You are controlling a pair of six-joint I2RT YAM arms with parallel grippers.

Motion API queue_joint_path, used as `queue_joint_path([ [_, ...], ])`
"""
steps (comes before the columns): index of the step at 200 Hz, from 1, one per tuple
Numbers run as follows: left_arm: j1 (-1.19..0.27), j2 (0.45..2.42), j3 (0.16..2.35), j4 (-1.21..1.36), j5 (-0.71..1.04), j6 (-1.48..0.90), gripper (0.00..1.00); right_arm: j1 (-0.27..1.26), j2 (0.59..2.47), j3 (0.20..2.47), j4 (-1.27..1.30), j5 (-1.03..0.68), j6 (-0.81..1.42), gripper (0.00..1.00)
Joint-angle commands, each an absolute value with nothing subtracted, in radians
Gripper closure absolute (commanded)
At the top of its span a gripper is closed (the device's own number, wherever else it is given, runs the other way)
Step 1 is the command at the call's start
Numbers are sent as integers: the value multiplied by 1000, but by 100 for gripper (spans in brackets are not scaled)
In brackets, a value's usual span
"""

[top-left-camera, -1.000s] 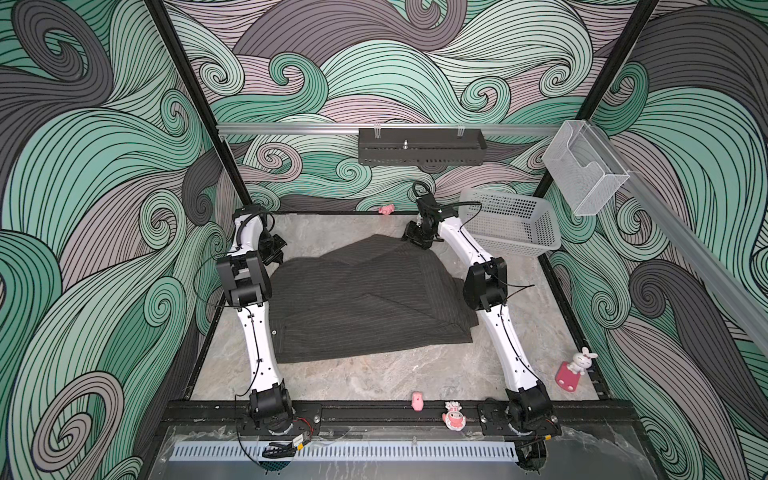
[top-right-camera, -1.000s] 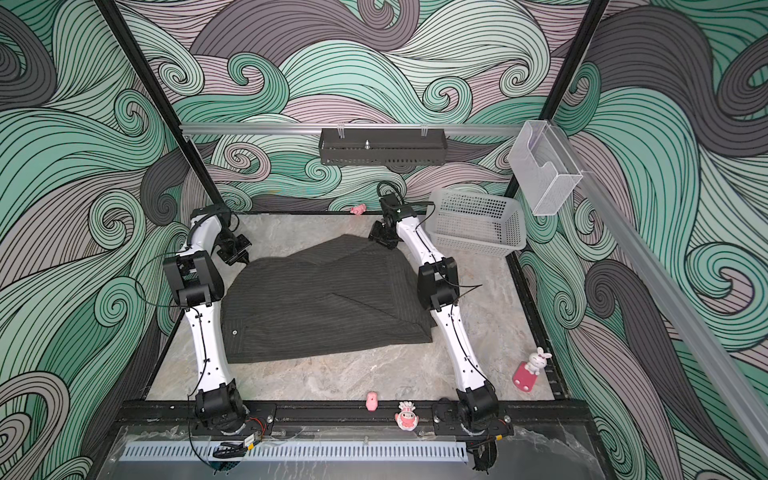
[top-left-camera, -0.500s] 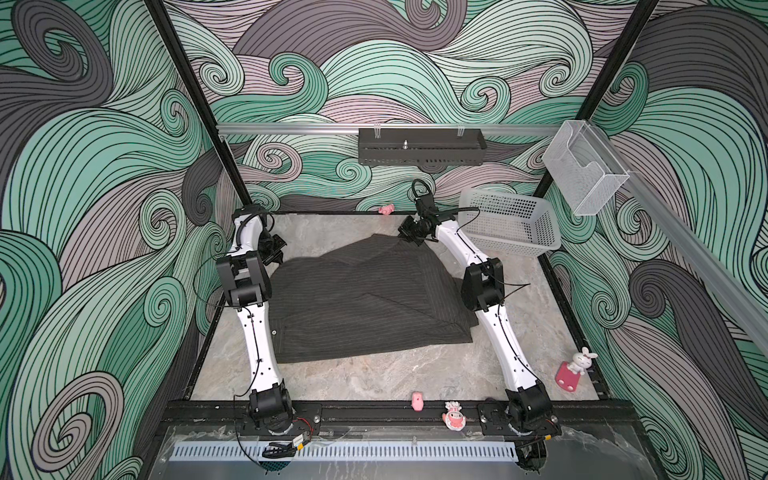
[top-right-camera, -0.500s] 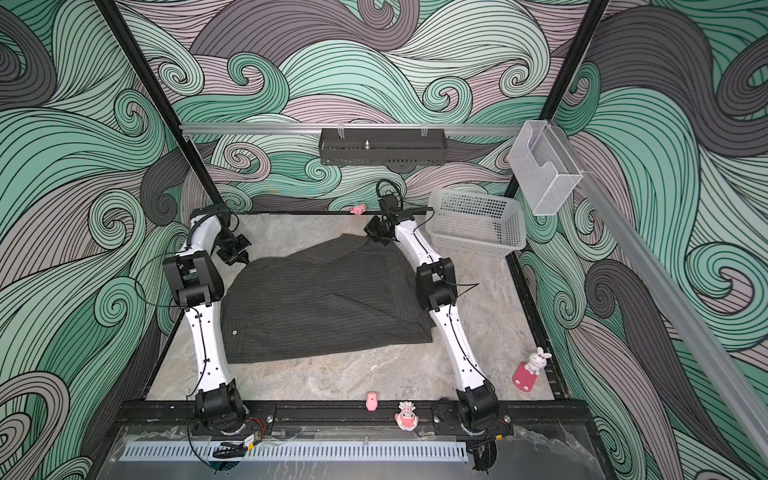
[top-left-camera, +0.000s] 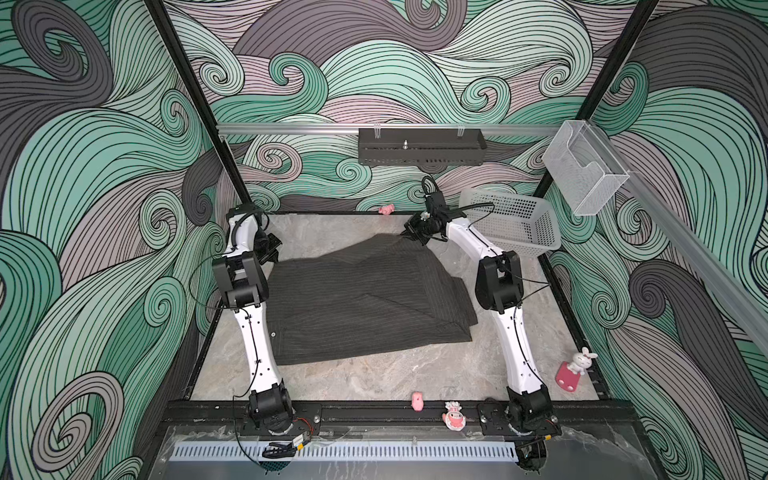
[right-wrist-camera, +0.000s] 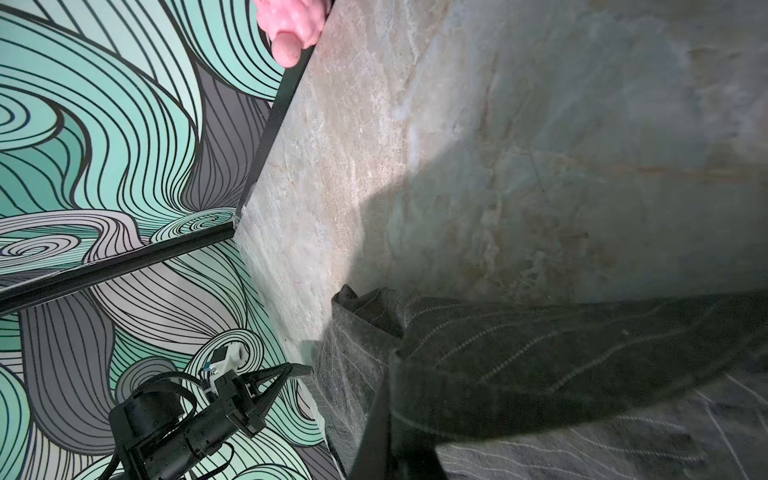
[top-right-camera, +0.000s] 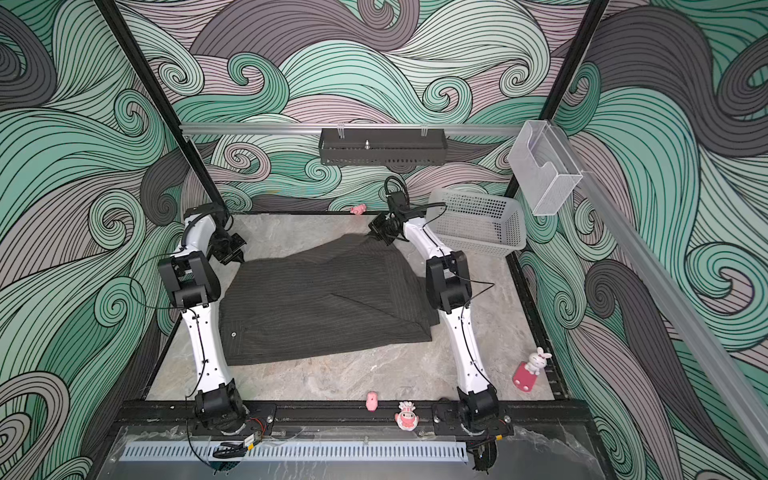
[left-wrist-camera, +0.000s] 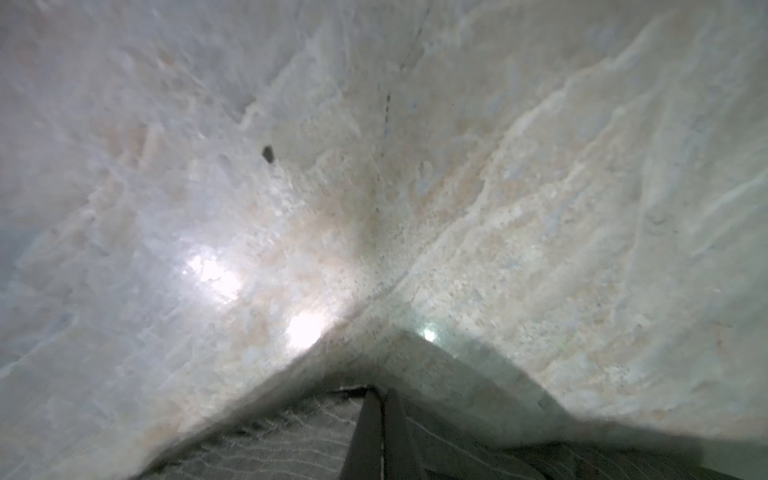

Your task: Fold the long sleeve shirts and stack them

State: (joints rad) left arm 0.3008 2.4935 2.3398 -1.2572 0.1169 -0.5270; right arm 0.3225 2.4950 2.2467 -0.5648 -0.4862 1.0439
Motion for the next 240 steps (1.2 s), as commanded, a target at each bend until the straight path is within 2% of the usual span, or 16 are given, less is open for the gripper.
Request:
queue_joint_path([
  [1, 316, 2401, 2342, -1287, 91, -513, 100, 305, 2438, 2197, -558, -507, 1020, 100],
  [158, 319, 2241, 2102, -1246, 85, -473, 100, 263, 2168, 1824, -586, -638, 934, 100],
  [240, 323, 2112, 1957, -1238, 68, -455, 100, 240, 1993, 1578, -619, -641, 865, 100],
])
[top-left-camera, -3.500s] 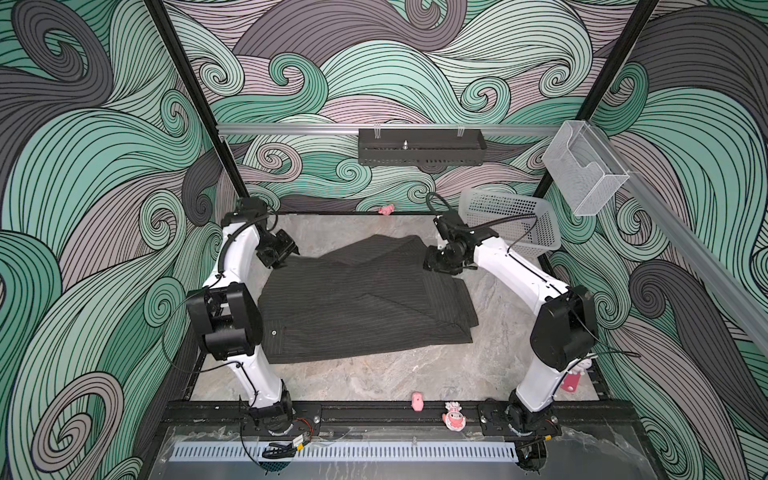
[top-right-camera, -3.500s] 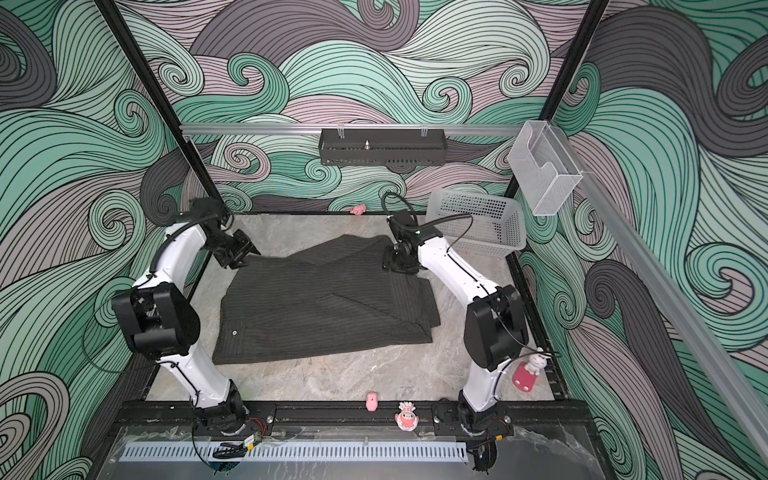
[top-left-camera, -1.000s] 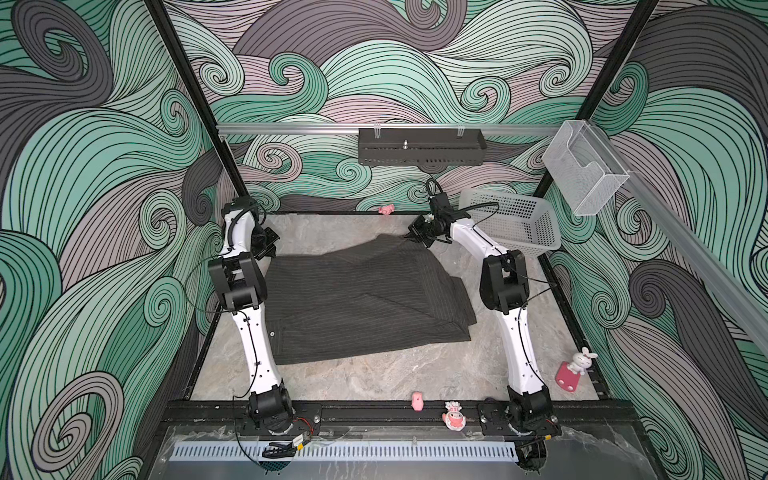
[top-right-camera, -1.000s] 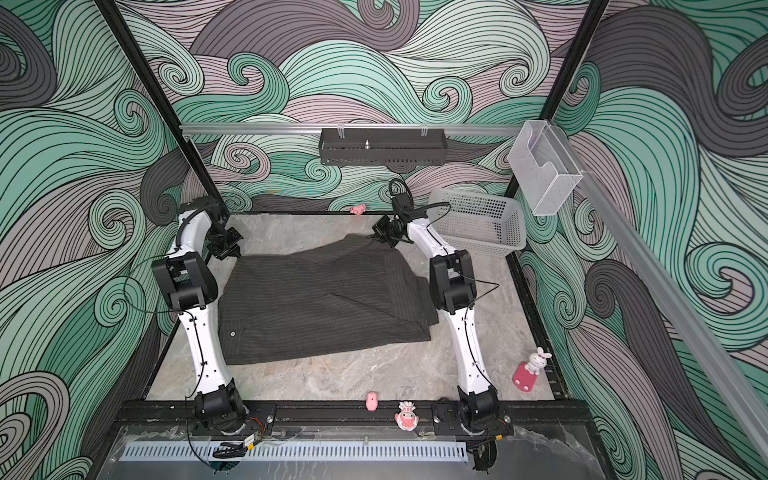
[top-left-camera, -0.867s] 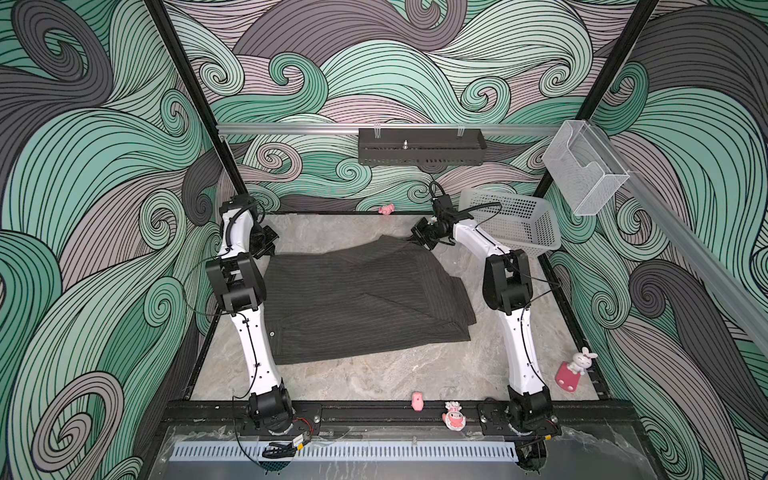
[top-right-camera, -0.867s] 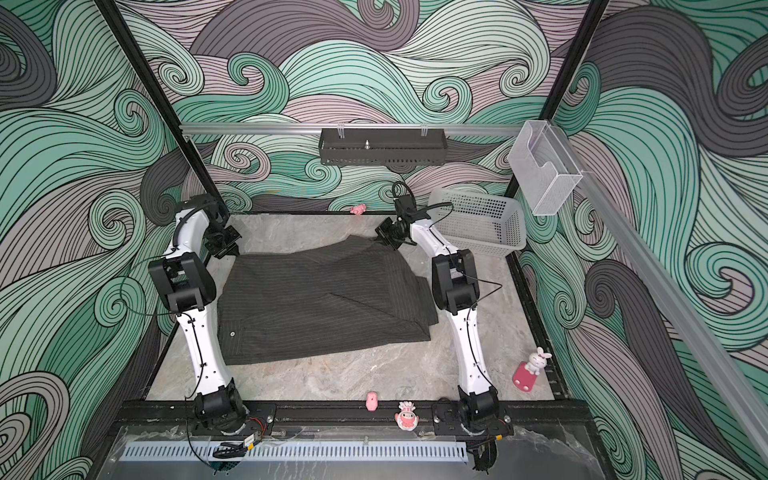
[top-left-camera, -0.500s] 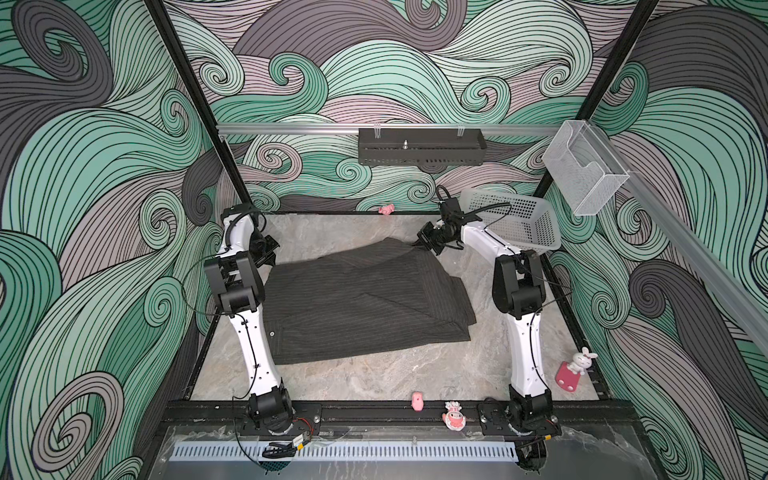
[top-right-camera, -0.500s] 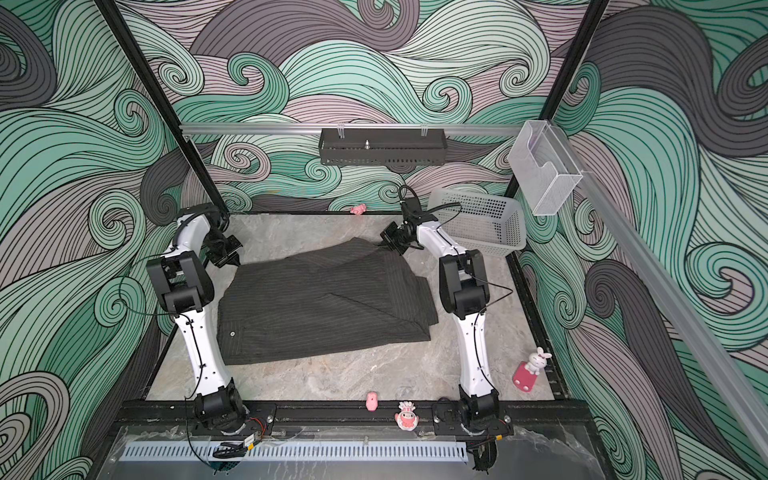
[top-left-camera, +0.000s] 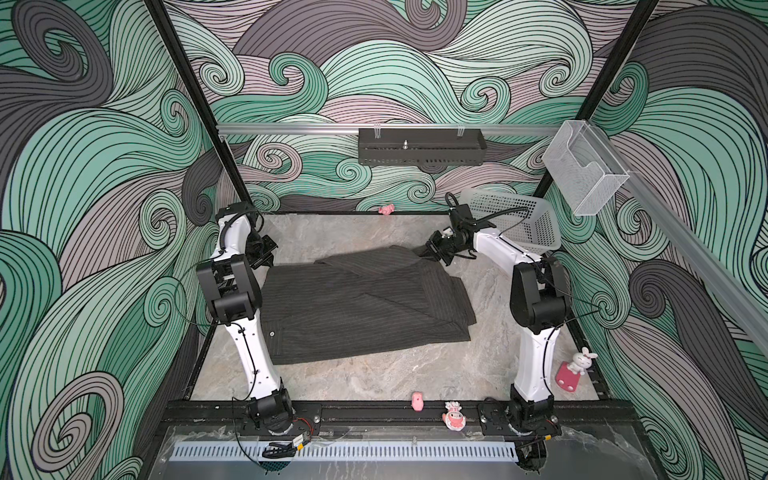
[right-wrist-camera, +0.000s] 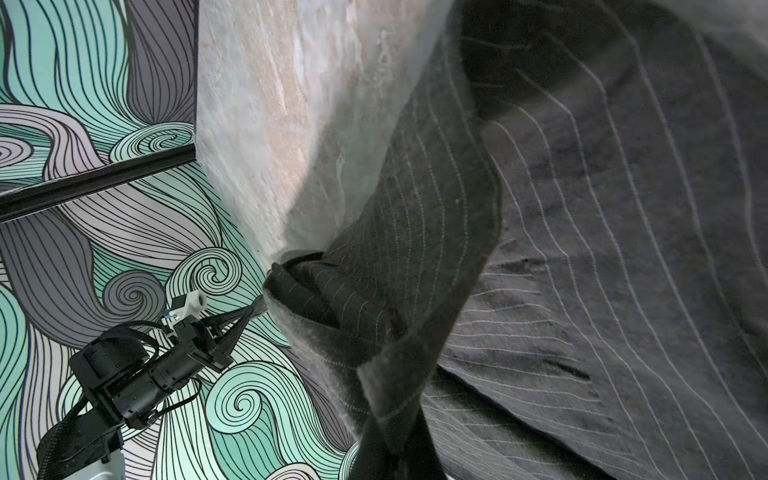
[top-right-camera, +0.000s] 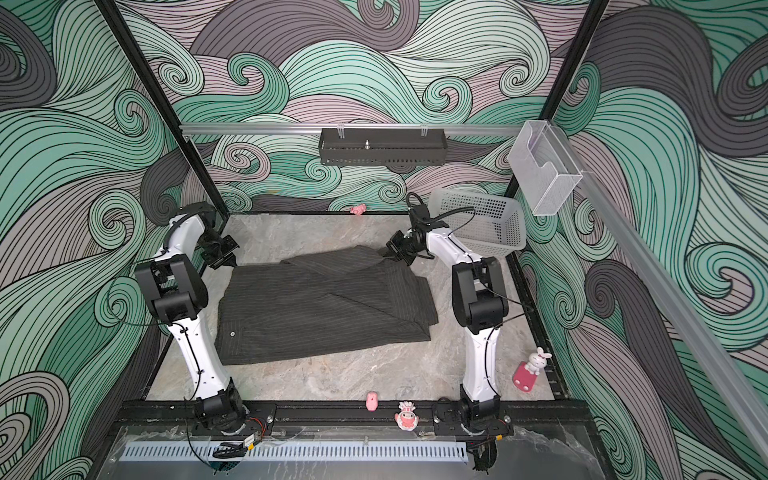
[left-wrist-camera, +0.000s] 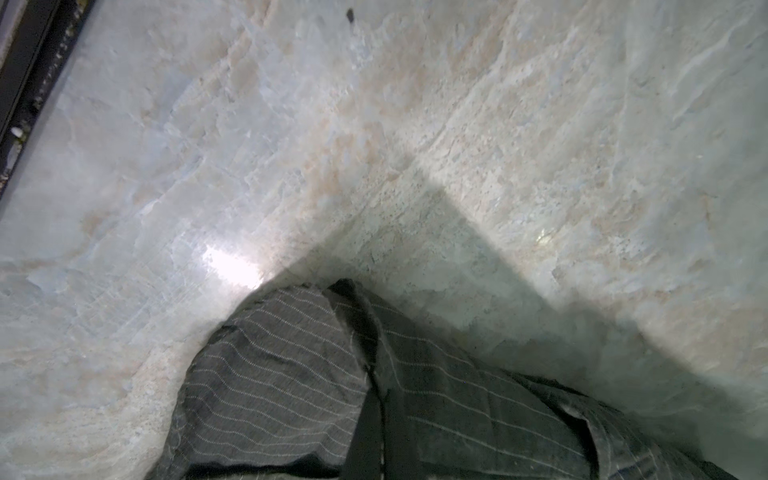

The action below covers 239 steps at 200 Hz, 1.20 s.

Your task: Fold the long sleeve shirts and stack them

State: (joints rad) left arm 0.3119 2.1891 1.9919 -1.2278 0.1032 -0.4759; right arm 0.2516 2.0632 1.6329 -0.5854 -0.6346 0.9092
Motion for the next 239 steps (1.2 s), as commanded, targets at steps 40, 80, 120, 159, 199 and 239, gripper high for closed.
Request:
queue_joint_path([
  [40, 323, 2025, 1797, -1215, 56, -449, 100, 241, 1899, 1452, -647, -635, 823, 100],
  [80, 324, 1970, 1663, -1195, 28, -440, 100, 240, 1848, 1344, -665, -629, 786, 100],
  [120, 324, 1963, 1609, -1190, 7, -438, 100, 243, 1825, 1266, -660, -629, 767, 100],
  [159, 321, 1960, 1615, -1203, -5, -437, 100, 243, 1793, 1242, -681, -641, 755, 100],
  [199, 322, 1932, 1644, -1210, 8, -440, 100, 244, 1743, 1268, -725, -651, 753, 100],
  [239, 322, 1965, 1623, -1219, -12, -437, 100, 242, 1738, 1254, -735, -638, 750, 99],
])
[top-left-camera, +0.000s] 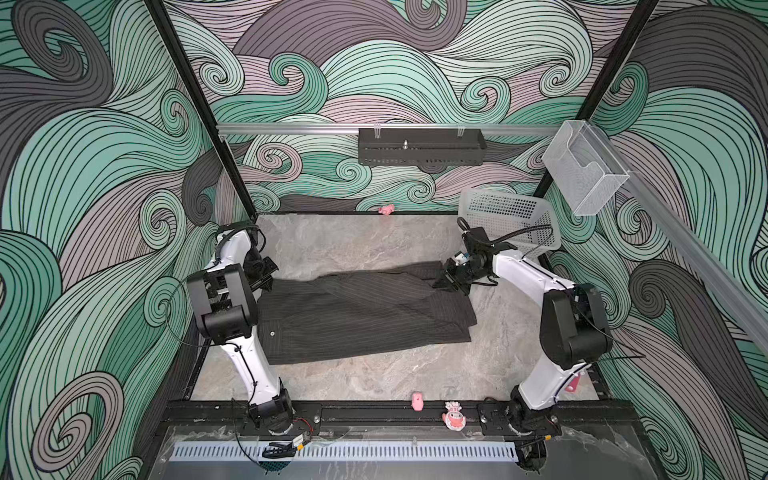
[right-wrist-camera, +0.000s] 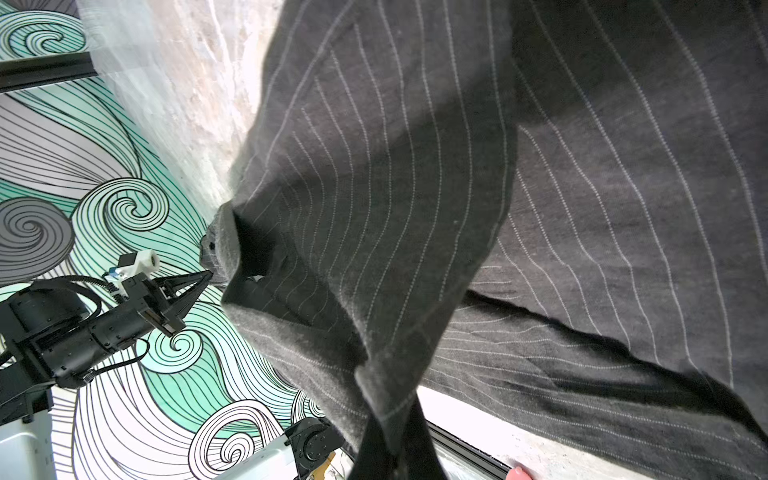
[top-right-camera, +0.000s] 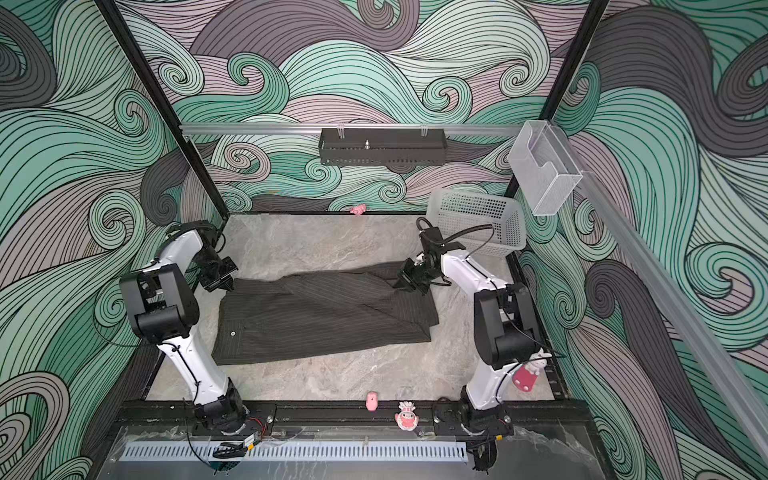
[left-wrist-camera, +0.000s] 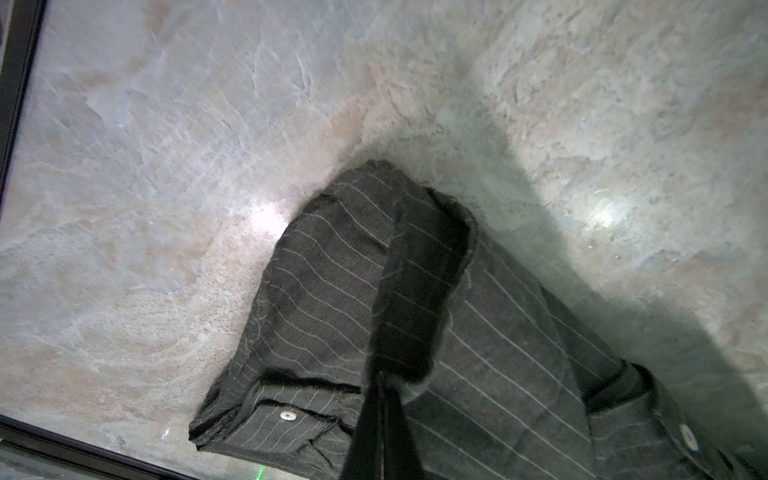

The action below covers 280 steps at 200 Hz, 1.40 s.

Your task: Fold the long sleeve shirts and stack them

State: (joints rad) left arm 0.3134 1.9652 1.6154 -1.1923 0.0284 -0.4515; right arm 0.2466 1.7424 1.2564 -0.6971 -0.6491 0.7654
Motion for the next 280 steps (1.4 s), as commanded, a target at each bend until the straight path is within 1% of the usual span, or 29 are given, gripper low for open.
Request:
queue_joint_path([
  [1, 322, 1968, 1621, -1220, -13, -436, 100, 242, 1739, 1253, -734, -638, 750, 99],
  [20, 316, 2027, 1612, -1241, -25, -429, 100, 243, 1773, 1220, -718, -626, 741, 98],
  [34, 309, 2060, 1614, -1251, -24, -421, 100, 245, 1797, 1200, -709, -611, 728, 93],
  [45, 301, 2074, 1619, -1260, -17, -418, 94, 247, 1811, 1198, -711, -604, 714, 89],
  [53, 298, 2073, 1621, -1262, -11, -418, 88, 252, 1812, 1201, -721, -592, 701, 81],
  [68, 296, 2046, 1623, -1262, -1, -423, 72, 265, 1794, 1226, -741, -568, 670, 62],
  [80, 296, 2008, 1624, -1253, 2, -432, 65, 284, 1767, 1261, -770, -528, 638, 52],
  [91, 296, 1972, 1625, -1243, 16, -440, 61, 308, 1736, 1299, -793, -470, 610, 46],
  [109, 296, 1931, 1627, -1235, 44, -449, 59, 357, 1700, 1365, -811, -369, 569, 42],
  [133, 296, 1931, 1617, -1215, 93, -458, 58, 459, 1733, 1471, -785, -250, 495, 39],
  [165, 290, 1990, 1600, -1190, 175, -474, 58, 573, 1926, 1670, -747, -198, 363, 38],
  [186, 286, 2017, 1599, -1182, 203, -474, 58, 615, 2070, 1802, -744, -206, 302, 40],
  [219, 287, 2030, 1600, -1176, 207, -468, 59, 645, 2250, 1975, -758, -280, 223, 41],
  [254, 287, 2033, 1600, -1175, 209, -464, 59, 681, 2353, 2083, -799, -325, 174, 42],
  [280, 289, 2033, 1603, -1176, 207, -462, 60, 704, 2354, 2089, -818, -378, 150, 48],
])
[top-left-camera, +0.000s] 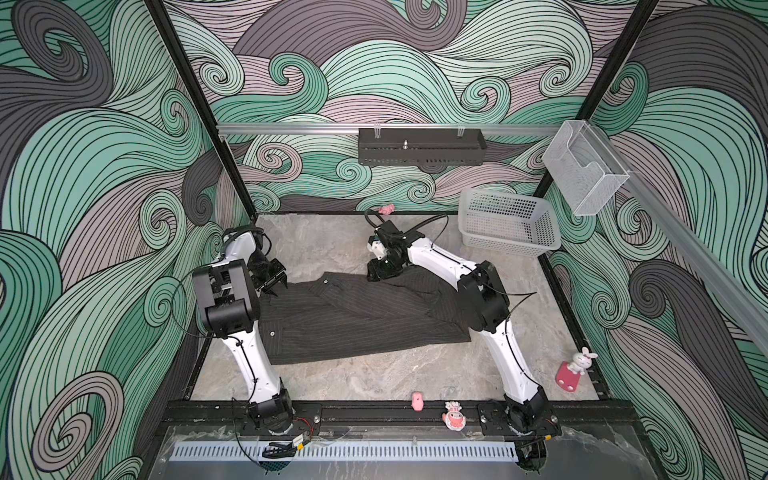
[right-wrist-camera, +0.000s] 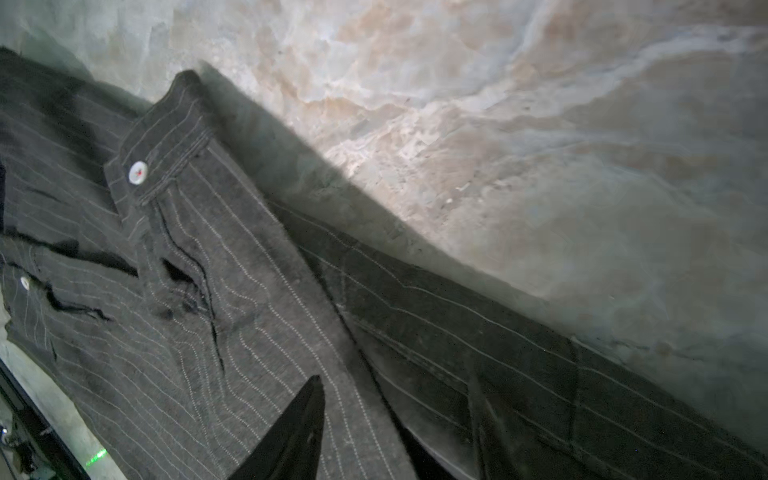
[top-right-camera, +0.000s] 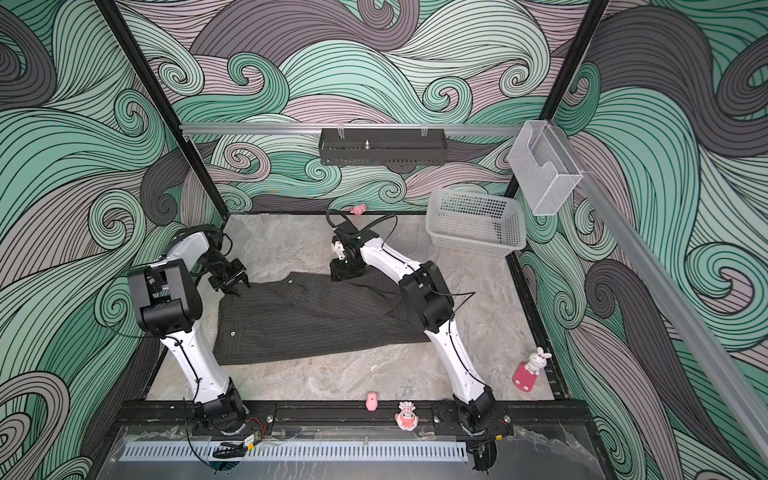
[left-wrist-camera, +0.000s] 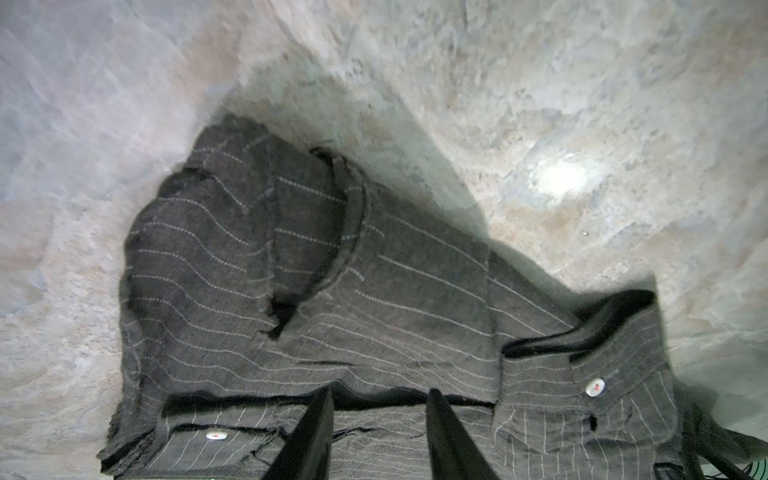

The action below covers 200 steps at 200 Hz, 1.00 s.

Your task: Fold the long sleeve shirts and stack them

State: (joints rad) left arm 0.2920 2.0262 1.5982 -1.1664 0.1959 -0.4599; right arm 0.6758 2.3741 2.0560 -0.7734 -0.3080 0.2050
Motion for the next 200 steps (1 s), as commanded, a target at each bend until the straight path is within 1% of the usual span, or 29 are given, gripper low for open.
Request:
queue_joint_path([
  [1, 290, 2035, 1603, -1175, 207, -462, 60, 706, 2354, 2088, -820, -379, 149, 48],
  [34, 291, 2036, 1605, -1177, 207, -462, 60, 723, 2317, 2051, -825, -402, 136, 50],
  [69, 291, 2037, 1603, -1178, 209, -462, 61, 723, 2347, 2063, -833, -388, 148, 48],
  [90, 291, 2034, 1602, -1179, 207, -461, 61, 727, 2381, 2105, -859, -388, 153, 50],
  [105, 291, 2035, 1602, -1178, 208, -461, 61, 736, 2397, 2122, -862, -350, 155, 51],
  [129, 291, 2026, 1600, -1179, 215, -461, 62, 738, 2433, 2161, -864, -292, 172, 58],
  [144, 291, 2016, 1600, -1181, 219, -460, 62, 738, 2455, 2193, -869, -266, 175, 66],
  [150, 291, 2009, 1600, -1181, 223, -458, 62, 738, 2461, 2209, -877, -264, 176, 71],
  [167, 291, 1979, 1603, -1191, 233, -452, 63, 738, 2453, 2248, -900, -287, 171, 92],
  [175, 291, 1954, 1606, -1199, 241, -445, 64, 738, 2427, 2246, -905, -307, 165, 99],
  [186, 291, 1910, 1604, -1201, 244, -438, 64, 740, 2358, 2211, -894, -333, 154, 100],
  [200, 291, 1841, 1588, -1193, 250, -437, 64, 741, 2234, 2112, -853, -354, 150, 100],
])
